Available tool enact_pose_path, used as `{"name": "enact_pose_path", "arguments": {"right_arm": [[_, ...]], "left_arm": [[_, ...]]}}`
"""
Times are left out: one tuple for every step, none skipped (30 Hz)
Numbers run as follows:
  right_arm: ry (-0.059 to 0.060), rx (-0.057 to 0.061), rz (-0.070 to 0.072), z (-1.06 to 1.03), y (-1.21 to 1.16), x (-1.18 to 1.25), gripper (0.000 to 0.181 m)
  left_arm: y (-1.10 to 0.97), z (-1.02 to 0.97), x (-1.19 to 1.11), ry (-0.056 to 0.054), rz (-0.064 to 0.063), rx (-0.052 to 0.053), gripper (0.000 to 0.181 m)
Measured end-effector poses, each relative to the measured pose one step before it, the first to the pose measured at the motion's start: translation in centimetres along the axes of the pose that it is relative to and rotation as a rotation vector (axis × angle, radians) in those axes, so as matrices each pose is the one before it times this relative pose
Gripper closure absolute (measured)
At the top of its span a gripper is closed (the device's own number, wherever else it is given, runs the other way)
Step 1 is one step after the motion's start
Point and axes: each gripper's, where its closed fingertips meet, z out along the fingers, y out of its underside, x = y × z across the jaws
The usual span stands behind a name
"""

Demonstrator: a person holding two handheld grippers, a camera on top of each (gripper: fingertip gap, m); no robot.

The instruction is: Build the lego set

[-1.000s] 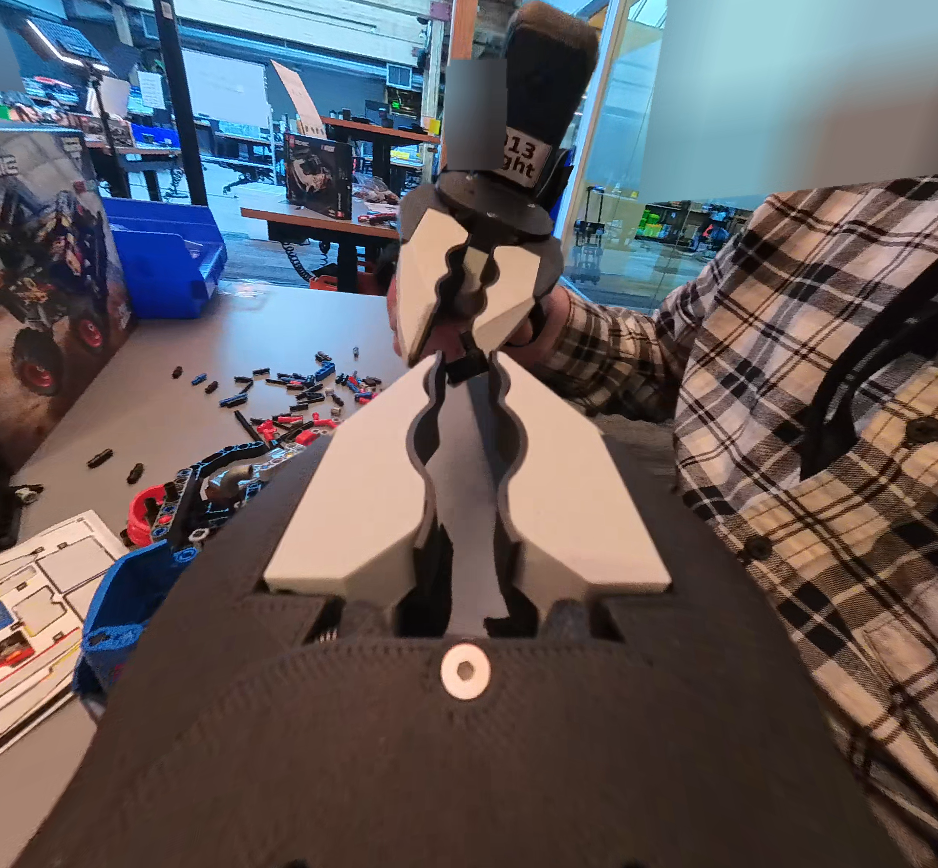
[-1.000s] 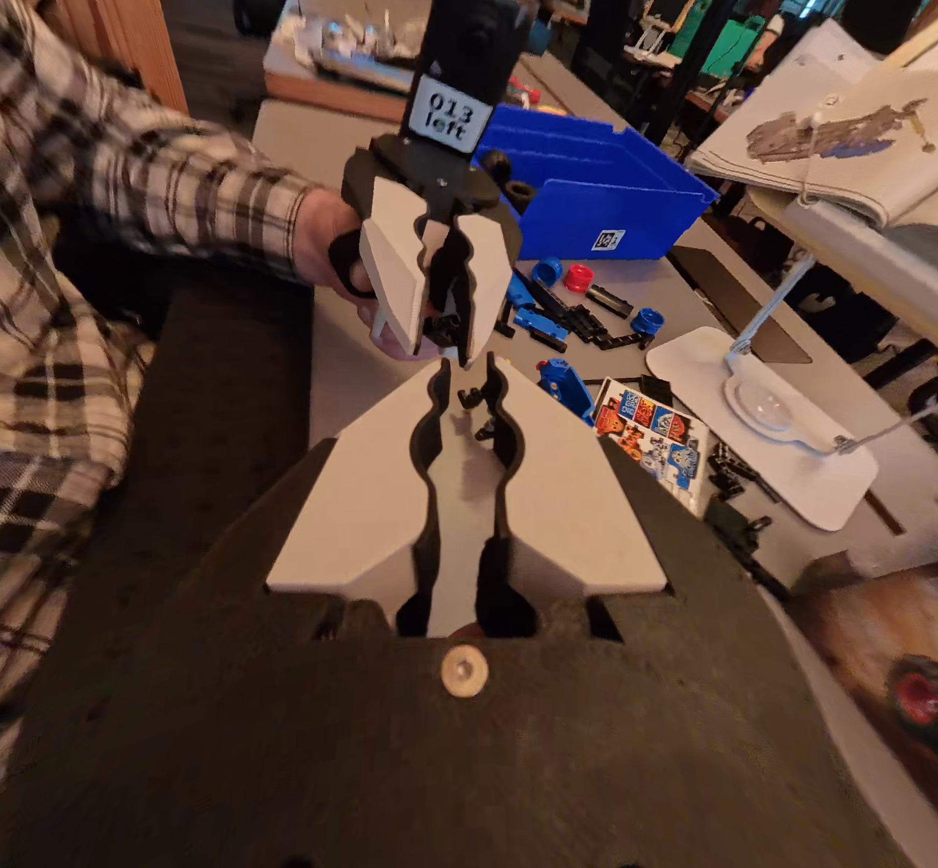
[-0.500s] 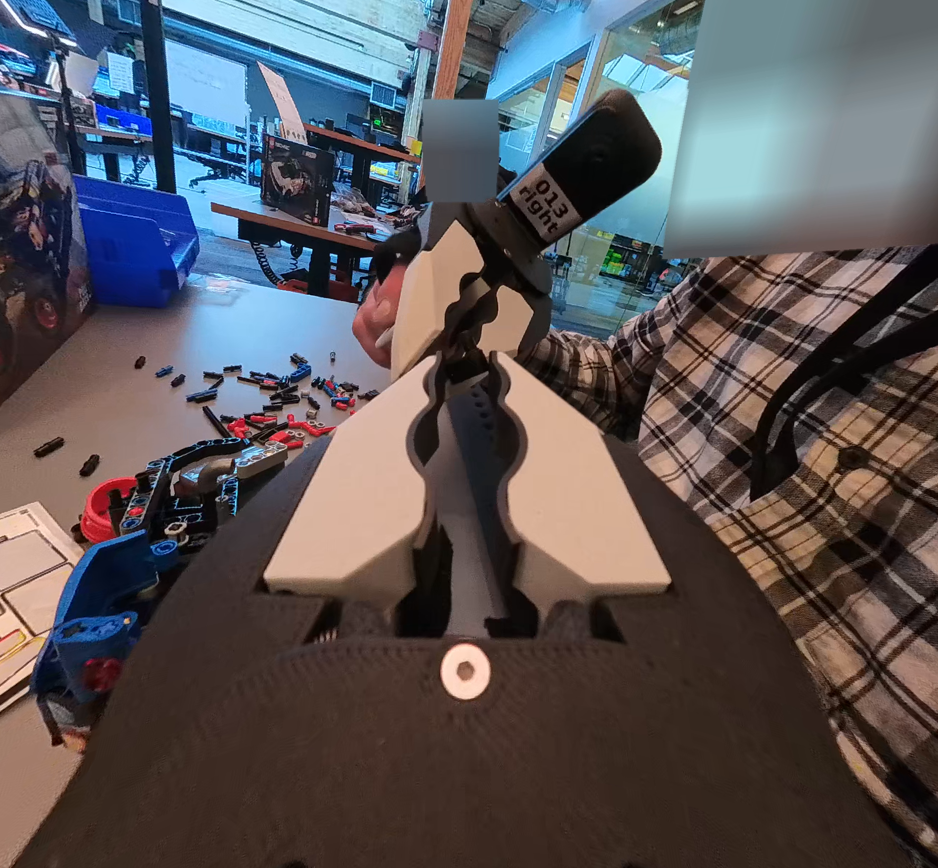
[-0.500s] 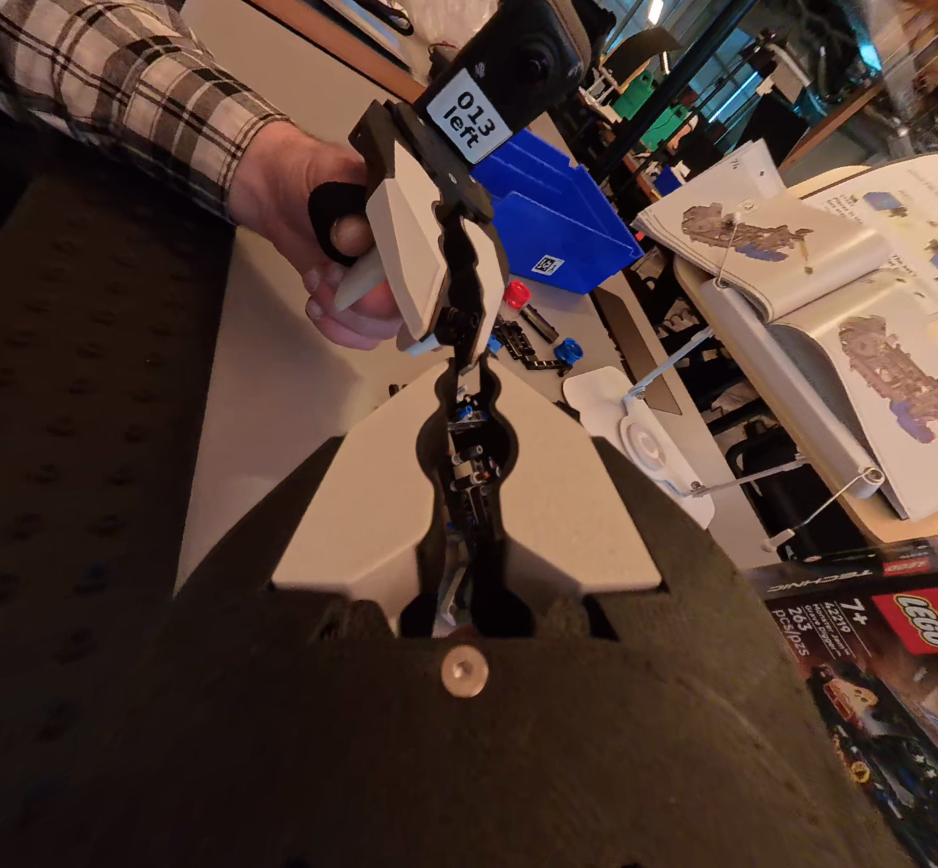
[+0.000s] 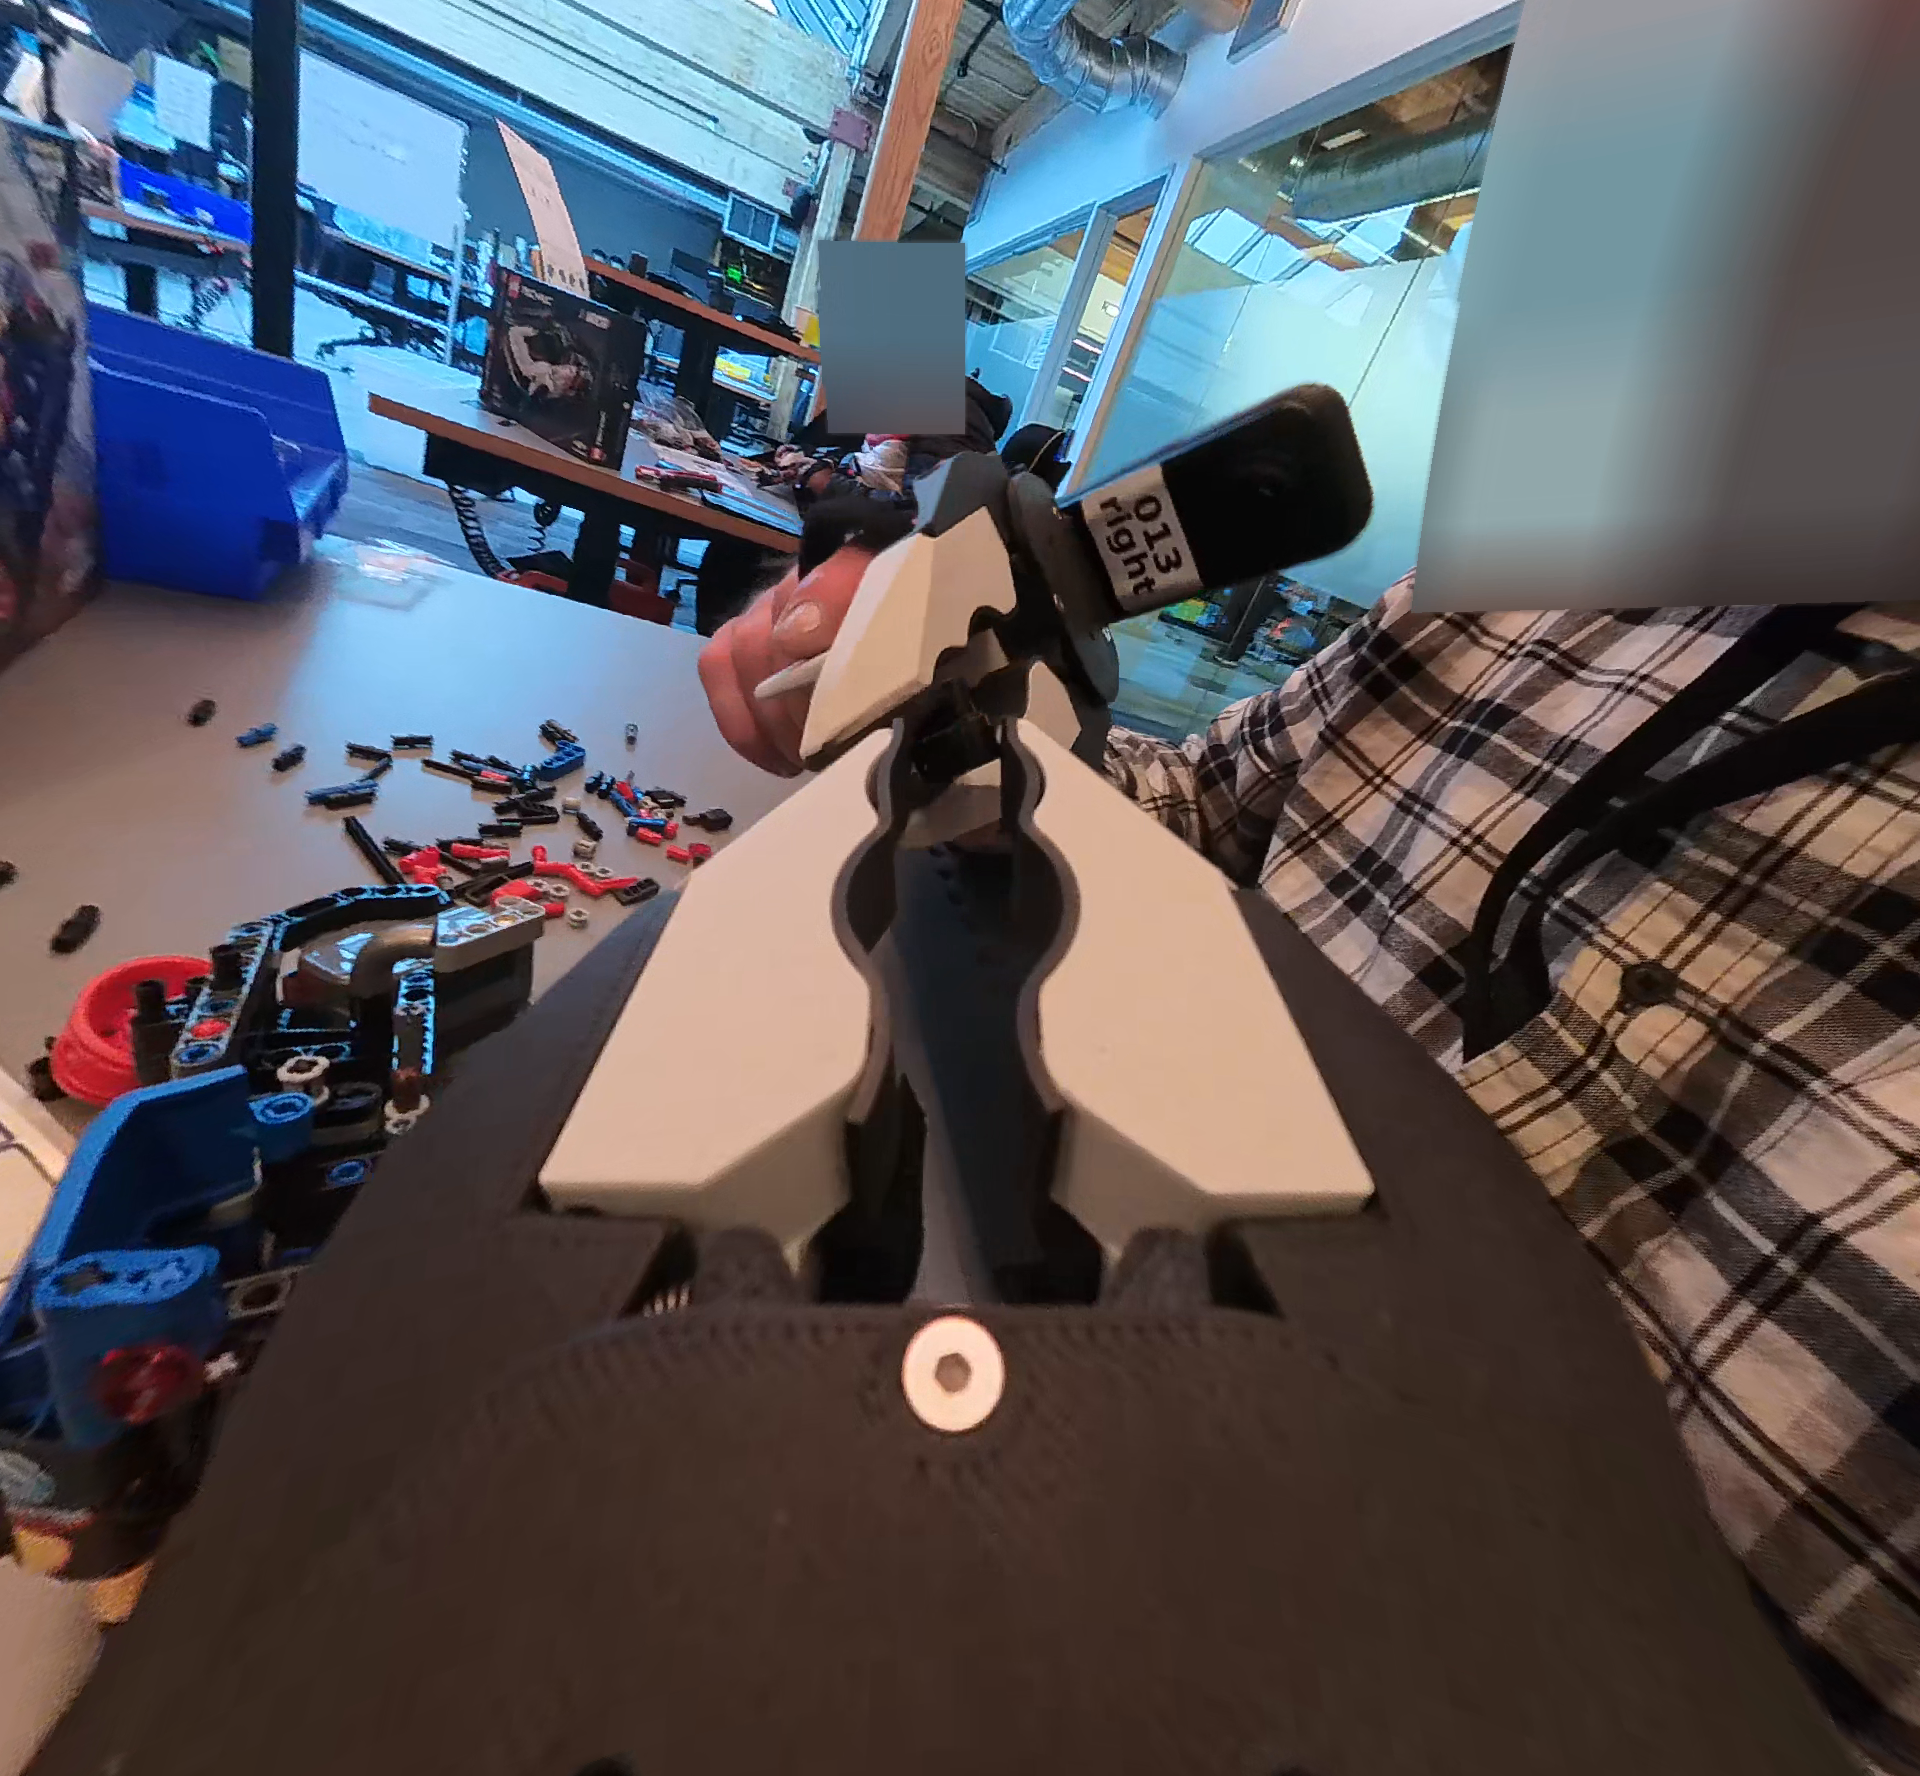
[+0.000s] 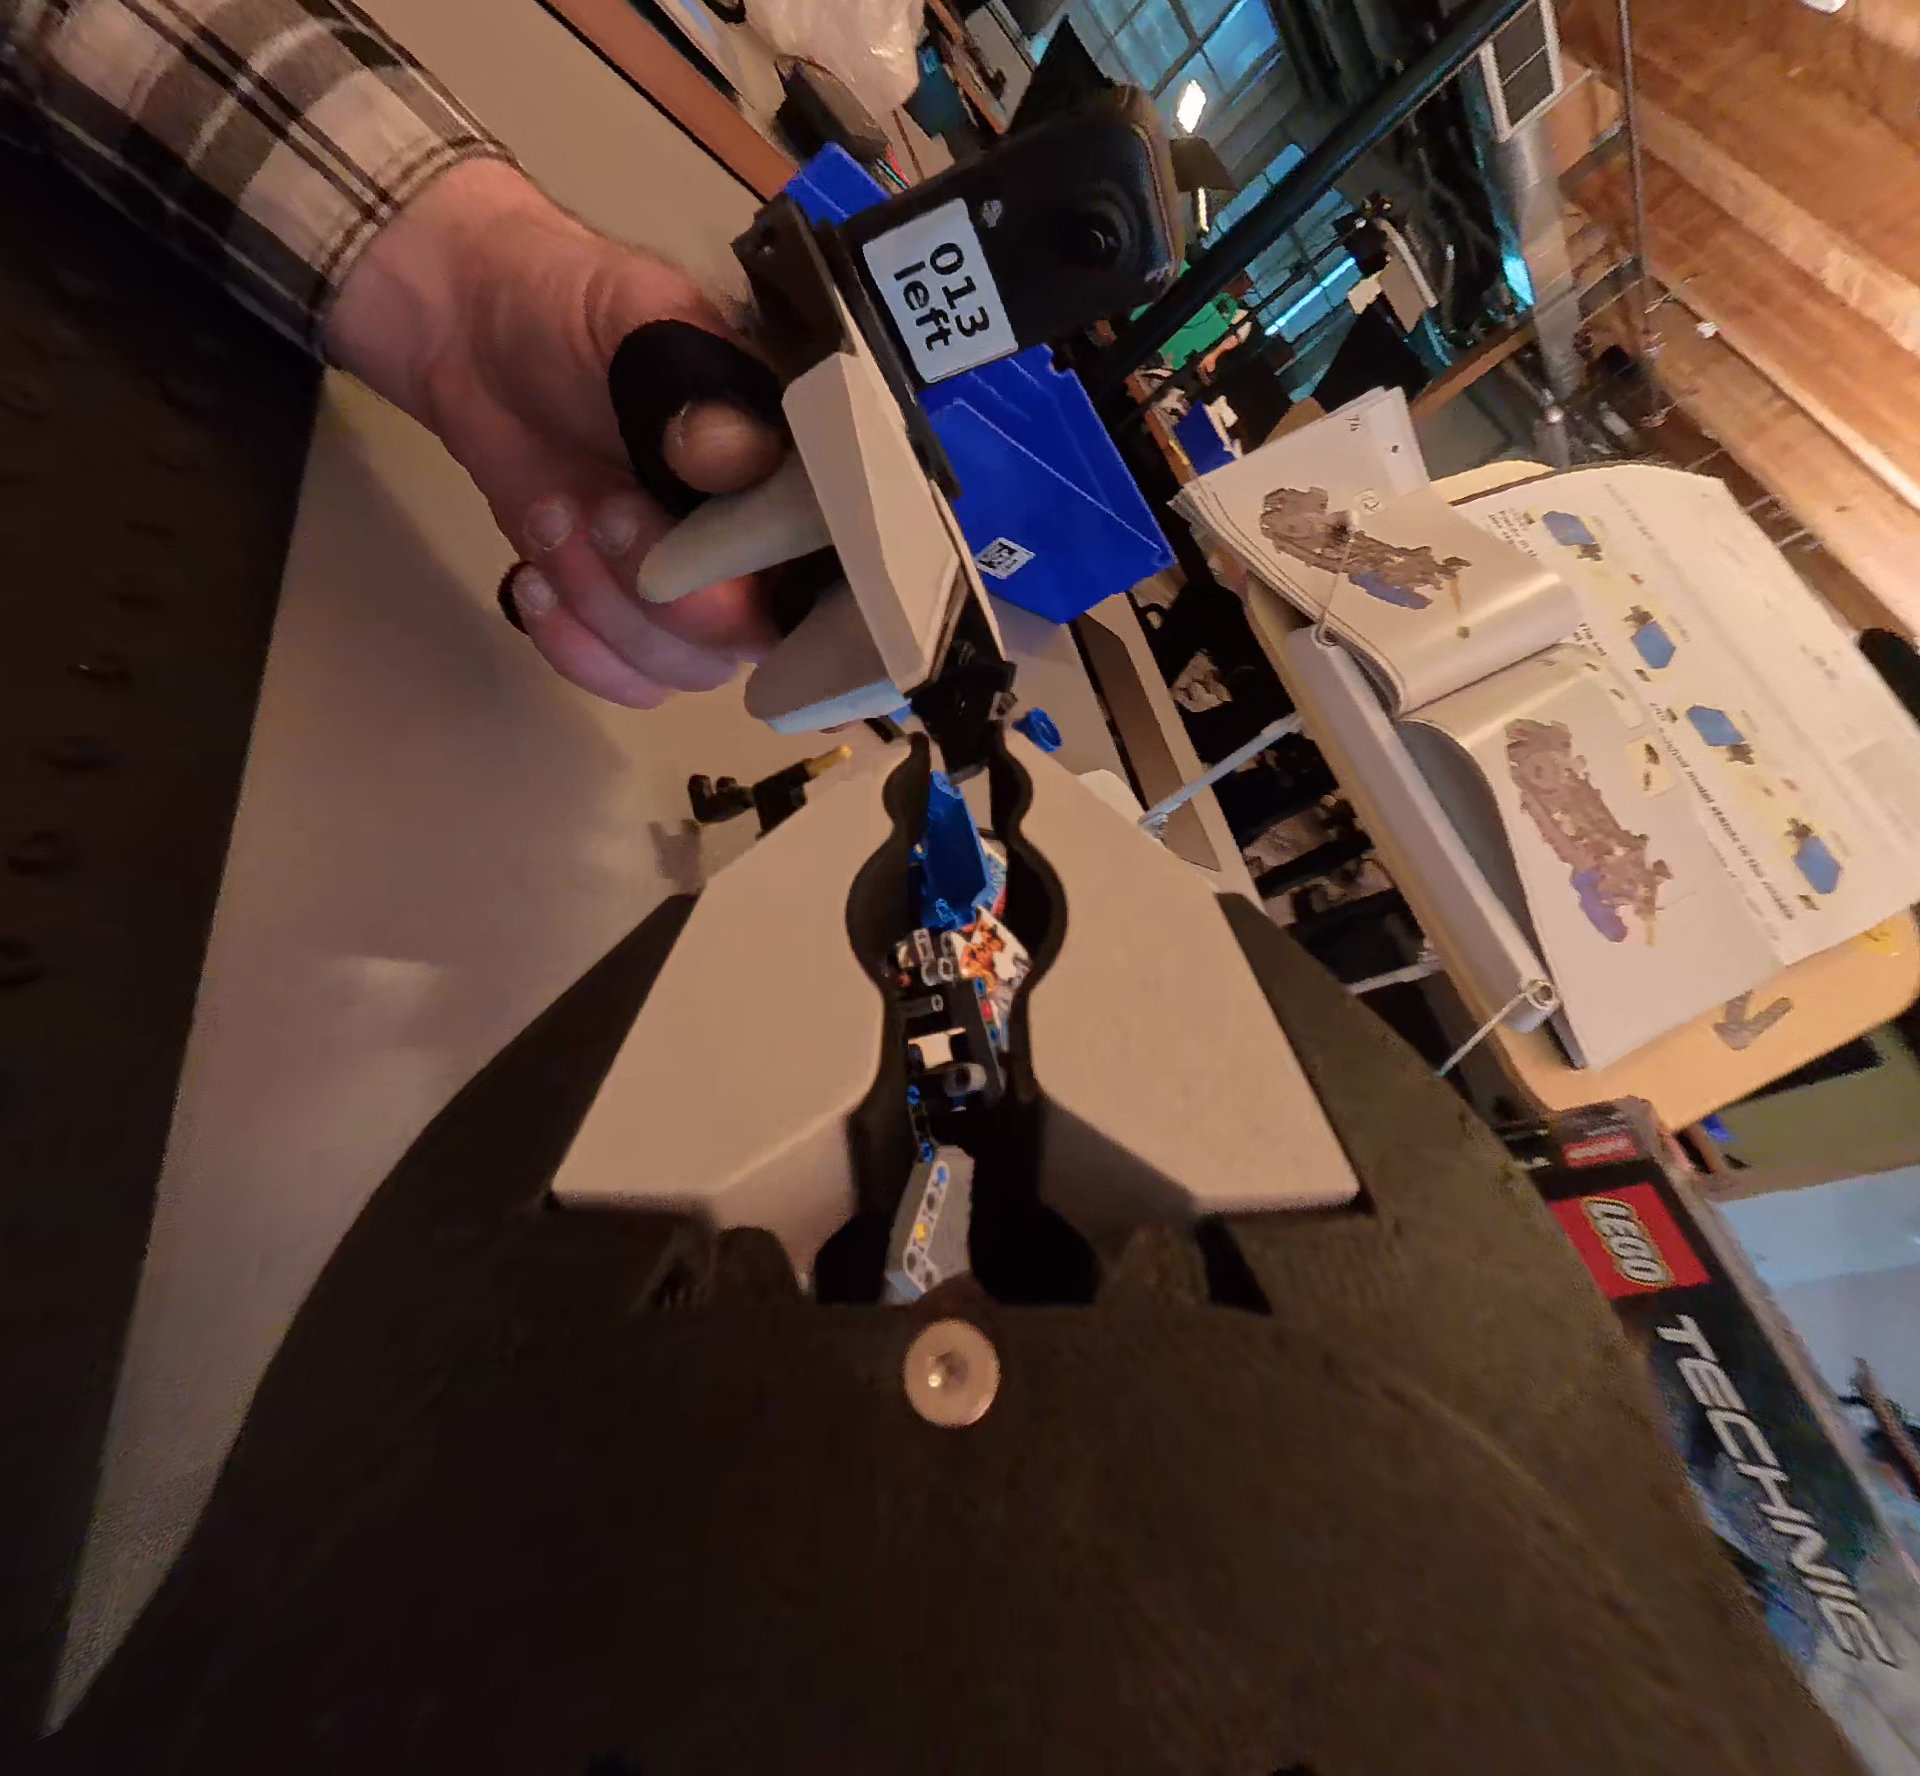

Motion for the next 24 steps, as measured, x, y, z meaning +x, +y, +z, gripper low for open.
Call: {"name": "enact_pose_path", "arguments": {"right_arm": [[0.0098, -0.0062, -0.0129, 0.005, 0.101, 0.071, 0.175], [0.002, -0.0011, -0.0014, -0.012, 0.049, 0.013, 0.175], [0.0001, 0.0048, 0.0049, -0.023, -0.031, -0.011, 0.175], [-0.0009, 0.0043, 0.0044, -0.029, -0.045, -0.014, 0.175], [-0.0005, -0.0006, 0.0002, -0.004, 0.023, -0.009, 0.175], [0.001, -0.002, -0.0012, -0.001, 0.027, 0.011, 0.176], [0.0023, 0.0, -0.0005, 0.008, -0.009, 0.001, 0.176], [0.002, 0.0008, -0.0008, -0.003, -0.028, -0.011, 0.176], [0.0016, 0.0, -0.0013, -0.004, -0.023, 0.009, 0.176], [0.0027, 0.0016, -0.001, 0.008, -0.024, 0.015, 0.175], [0.0025, 0.0039, 0.0033, 0.014, -0.04, 0.023, 0.175], [0.0013, 0.0049, 0.0073, 0.014, -0.039, 0.005, 0.175], [0.0004, 0.0063, 0.0027, -0.011, -0.074, 0.003, 0.174], [-0.0001, 0.0073, -0.003, -0.04, -0.121, -0.029, 0.173], [-0.0026, 0.0027, -0.0029, -0.03, -0.09, -0.062, 0.171], [-0.0016, 0.0018, -0.006, -0.002, -0.073, -0.084, 0.169], [0.0021, 0.0014, -0.0078, 0.007, -0.039, -0.032, 0.168], [0.0034, -0.0029, -0.0047, 0.016, 0.045, 0.009, 0.169], [0.0027, -0.0017, -0.0038, 0.0, 0.0, 0.017, 0.169], [0.0038, 0.0008, -0.0035, -0.013, -0.043, 0.031, 0.169], [0.004, 0.0036, -0.0022, -0.036, -0.097, 0.031, 0.17], [0.0004, -0.0013, -0.0014, -0.012, -0.033, -0.005, 0.171], [0.0011, -0.0024, -0.0021, -0.007, 0.003, -0.009, 0.171], [-0.0004, -0.0025, 0.0007, -0.008, 0.036, -0.008, 0.172]], "left_arm": [[0.11, 0.051, -0.045, 0.0013, -0.0056, -0.0036, 0.166], [0.04, 0.018, -0.045, 0.0002, -0.0056, 0.0004, 0.166], [-0.001, 0.025, -0.005, 0.003, -0.0065, 0.0016, 0.166], [-0.026, 0.022, 0.045, 0.0053, -0.005, 0.0031, 0.166], [-0.01, 0.018, 0.035, 0.0031, -0.0028, 0.0008, 0.166], [0.015, 0.009, -0.022, -0.0013, -0.0007, -0.0004, 0.166], [0.006, 0.01, -0.027, -0.0007, -0.001, 0.0005, 0.166], [-0.025, -0.005, 0.014, 0.0023, -0.0031, 0.0013, 0.166], [-0.006, -0.008, 0.039, 0.0032, -0.0025, 0.0011, 0.166], [-0.02, 0.003, 0.01, 0.001, -0.0012, 0.001, 0.166], [-0.026, -0.011, 0.016, 0.0007, -0.0007, 0.0016, 0.166], [-0.027, -0.003, 0.004, -0.0002, 0.0003, 0.0012, 0.166], [-0.025, -0.021, 0.018, 0.0002, 0.0008, 0.0012, 0.166], [-0.026, 0.0, 0.018, 0.0008, -0.0009, 0.001, 0.166], [-0.013, -0.014, 0.013, 0.0008, -0.0007, 0.0013, 0.166], [-0.028, -0.003, 0.053, 0.0028, -0.0009, 0.0013, 0.166], [-0.036, -0.003, 0.04, 0.0027, -0.0013, 0.0021, 0.166], [-0.01, -0.009, 0.0, 0.0005, -0.0018, 0.0007, 0.166], [0.043, 0.0, -0.054, -0.0018, -0.0015, -0.001, 0.166], [0.026, 0.012, -0.011, 0.0011, -0.0033, 0.0, 0.166], [0.01, 0.031, 0.017, 0.0029, -0.0036, 0.0005, 0.166], [0.078, 0.037, -0.012, 0.0007, -0.0019, -0.0035, 0.166], [0.027, 0.024, 0.015, 0.0029, -0.0034, 0.0008, 0.166], [0.014, -0.008, 0.005, 0.0032, -0.0047, 0.0006, 0.166]]}}
